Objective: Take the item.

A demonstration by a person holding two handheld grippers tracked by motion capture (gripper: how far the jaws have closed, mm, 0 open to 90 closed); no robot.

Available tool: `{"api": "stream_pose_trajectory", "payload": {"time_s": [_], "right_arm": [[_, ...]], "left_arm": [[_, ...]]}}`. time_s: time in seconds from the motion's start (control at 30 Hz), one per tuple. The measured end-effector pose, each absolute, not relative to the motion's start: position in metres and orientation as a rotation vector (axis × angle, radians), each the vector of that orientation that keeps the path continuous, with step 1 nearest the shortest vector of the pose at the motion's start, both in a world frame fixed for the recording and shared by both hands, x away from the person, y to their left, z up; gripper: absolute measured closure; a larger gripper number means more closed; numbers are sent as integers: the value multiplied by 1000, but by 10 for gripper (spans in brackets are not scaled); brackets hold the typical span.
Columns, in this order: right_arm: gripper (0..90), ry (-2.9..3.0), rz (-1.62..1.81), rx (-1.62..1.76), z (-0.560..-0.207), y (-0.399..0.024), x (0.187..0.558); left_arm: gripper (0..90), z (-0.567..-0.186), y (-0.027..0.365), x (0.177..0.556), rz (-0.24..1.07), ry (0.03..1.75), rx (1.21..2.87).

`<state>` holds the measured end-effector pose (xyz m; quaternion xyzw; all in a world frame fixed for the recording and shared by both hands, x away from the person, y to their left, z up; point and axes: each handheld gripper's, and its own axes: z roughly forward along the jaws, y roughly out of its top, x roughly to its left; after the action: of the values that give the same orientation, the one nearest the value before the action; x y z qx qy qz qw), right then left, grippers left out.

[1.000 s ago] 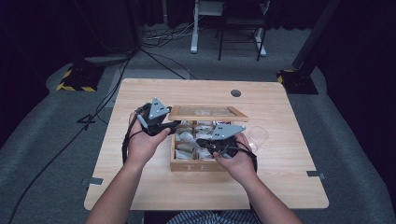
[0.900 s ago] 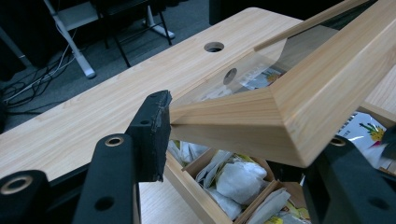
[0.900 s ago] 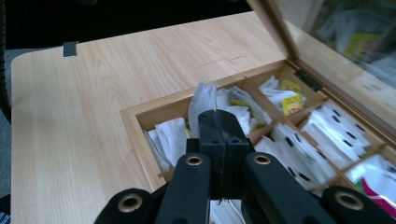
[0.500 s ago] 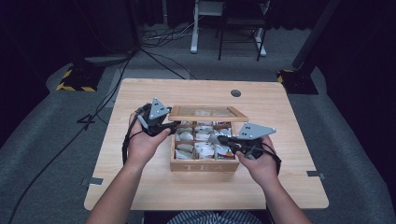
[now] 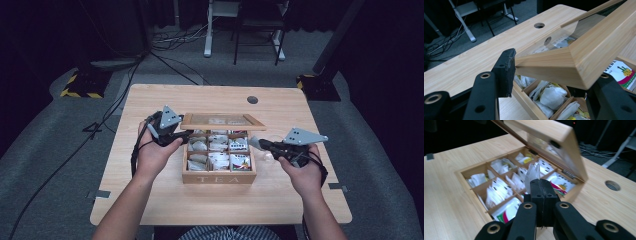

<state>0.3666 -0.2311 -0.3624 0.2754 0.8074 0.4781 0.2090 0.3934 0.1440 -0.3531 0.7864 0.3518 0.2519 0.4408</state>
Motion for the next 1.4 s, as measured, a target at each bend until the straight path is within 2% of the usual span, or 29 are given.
{"api": "stream_pose_trajectory", "payload": {"time_s": [0.93, 1.4], "right_arm": [[900, 2010, 1286, 1018, -394, -283, 393], [900, 1974, 1276, 1136, -415, -288, 399]], "left_arm": [[475, -354, 143, 393, 621, 884, 1946], [470, -355, 143, 394, 622, 880, 1963]]}}
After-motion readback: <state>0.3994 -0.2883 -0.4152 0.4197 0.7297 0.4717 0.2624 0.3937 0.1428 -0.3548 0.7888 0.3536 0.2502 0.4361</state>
